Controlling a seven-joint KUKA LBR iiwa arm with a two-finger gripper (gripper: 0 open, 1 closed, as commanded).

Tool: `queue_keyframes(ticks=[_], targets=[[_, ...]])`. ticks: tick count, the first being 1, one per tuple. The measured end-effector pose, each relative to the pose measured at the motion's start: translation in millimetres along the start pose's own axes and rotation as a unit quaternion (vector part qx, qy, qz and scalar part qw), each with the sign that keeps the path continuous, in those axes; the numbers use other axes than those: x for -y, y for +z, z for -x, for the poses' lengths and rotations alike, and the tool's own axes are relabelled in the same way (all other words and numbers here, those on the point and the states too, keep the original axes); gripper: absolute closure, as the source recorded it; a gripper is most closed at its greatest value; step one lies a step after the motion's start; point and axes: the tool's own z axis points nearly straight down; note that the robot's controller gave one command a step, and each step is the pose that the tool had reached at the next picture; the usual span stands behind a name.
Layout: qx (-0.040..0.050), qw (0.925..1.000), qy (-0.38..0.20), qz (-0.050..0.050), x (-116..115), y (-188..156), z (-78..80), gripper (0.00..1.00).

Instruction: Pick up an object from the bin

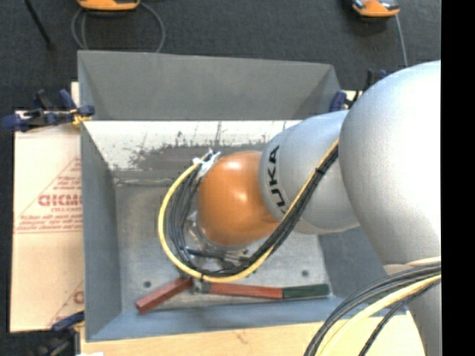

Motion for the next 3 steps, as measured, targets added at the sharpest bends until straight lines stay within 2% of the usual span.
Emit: queue_keyframes(ticks=[3], targets=[[-0.0003,1.0,0.003,0.0,0.0,0.0,0.0,1.0]])
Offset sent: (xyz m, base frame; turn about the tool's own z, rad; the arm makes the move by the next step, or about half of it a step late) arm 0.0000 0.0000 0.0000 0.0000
